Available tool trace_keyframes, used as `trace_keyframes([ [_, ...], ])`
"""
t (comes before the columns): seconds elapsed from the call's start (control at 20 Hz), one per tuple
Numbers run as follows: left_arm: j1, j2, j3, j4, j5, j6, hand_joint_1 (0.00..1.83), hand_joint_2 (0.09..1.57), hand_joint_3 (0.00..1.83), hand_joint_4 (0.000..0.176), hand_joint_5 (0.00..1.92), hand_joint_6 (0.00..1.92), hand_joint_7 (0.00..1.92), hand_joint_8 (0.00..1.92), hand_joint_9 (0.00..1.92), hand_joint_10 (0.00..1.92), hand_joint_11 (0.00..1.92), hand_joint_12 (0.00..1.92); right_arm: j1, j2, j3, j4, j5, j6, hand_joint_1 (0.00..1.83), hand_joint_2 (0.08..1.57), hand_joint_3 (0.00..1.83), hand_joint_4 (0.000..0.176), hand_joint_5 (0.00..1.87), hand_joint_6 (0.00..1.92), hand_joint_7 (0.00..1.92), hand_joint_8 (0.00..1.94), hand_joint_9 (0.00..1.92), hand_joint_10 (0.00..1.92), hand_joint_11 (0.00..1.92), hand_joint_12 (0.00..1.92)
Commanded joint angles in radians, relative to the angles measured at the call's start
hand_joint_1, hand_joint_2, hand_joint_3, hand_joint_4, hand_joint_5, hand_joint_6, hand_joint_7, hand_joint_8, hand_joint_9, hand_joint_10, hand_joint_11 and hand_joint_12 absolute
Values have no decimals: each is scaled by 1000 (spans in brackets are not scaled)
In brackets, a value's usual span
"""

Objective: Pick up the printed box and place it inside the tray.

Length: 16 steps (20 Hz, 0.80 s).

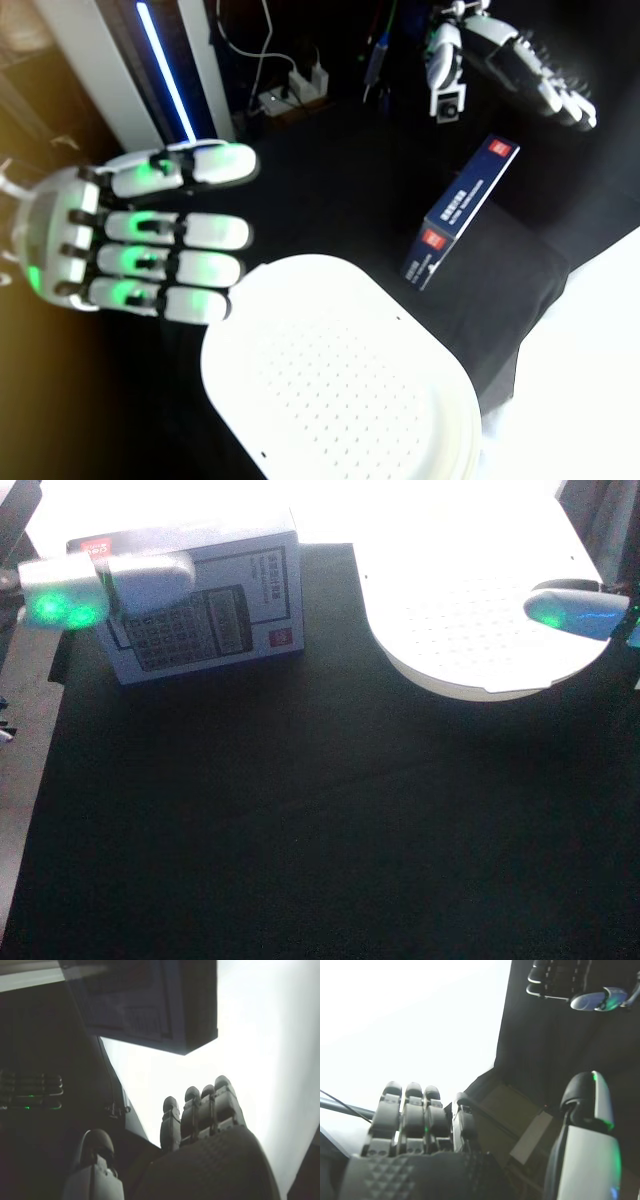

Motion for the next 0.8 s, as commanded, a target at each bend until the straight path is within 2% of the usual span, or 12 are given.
trace_keyframes([
  [0.0,-10,6,12,2,-95,-7,782,753,27,138,115,2,128,2,144,12,0,352,14,-2,5,5,106,5,708,607,49,176,159,1,197,0,147,6,0,445],
  [0.1,-20,0,26,0,-64,-7,785,716,2,82,93,1,166,6,179,10,0,541,14,-6,5,5,106,5,750,594,24,176,168,2,176,2,98,2,0,313],
  [0.15,-30,-6,37,0,-35,-7,779,709,0,71,92,1,177,5,180,6,0,540,14,-7,5,5,106,5,718,593,11,176,164,1,180,0,117,0,0,408],
  [0.2,-54,-22,65,6,18,-7,757,733,7,70,79,0,161,3,156,3,0,477,14,-7,5,5,106,5,693,602,9,176,157,1,173,1,132,2,0,484],
  [0.3,-107,-57,118,22,135,-7,725,714,0,129,109,3,161,4,125,2,0,278,14,-7,7,5,106,5,731,621,7,176,192,5,192,3,124,0,0,413],
  [0.35,-130,-70,140,30,188,-7,727,717,0,131,114,2,173,4,142,5,0,294,14,-9,8,5,106,5,746,634,8,176,192,2,195,2,116,1,0,390],
  [0.4,-153,-85,163,38,241,-7,732,719,0,119,89,0,182,1,155,3,0,374,14,-14,10,5,106,5,743,643,7,176,190,0,191,0,104,2,0,351],
  [0.5,-176,-110,198,44,318,-7,783,692,0,126,66,1,185,2,140,0,0,287,15,-19,12,5,106,5,720,655,5,176,168,0,182,0,122,4,0,404],
  [0.55,-183,-124,215,48,353,-7,771,695,0,109,49,0,179,0,136,0,0,280,15,-21,13,5,106,5,709,652,2,176,166,0,185,1,130,4,0,437],
  [0.6,-187,-141,237,51,393,-7,771,680,0,106,30,0,179,0,133,0,0,261,15,-24,15,5,106,5,724,659,3,176,173,1,185,0,123,1,0,424],
  [0.65,-189,-150,248,52,418,-7,796,703,3,127,43,3,165,1,115,1,0,216,15,-26,16,5,106,5,743,661,2,176,197,5,180,0,127,1,0,404],
  [0.75,-190,-169,270,52,456,-7,806,705,0,104,59,2,177,2,132,4,0,292,16,-26,15,5,106,5,747,657,0,176,216,9,204,10,135,4,0,400],
])
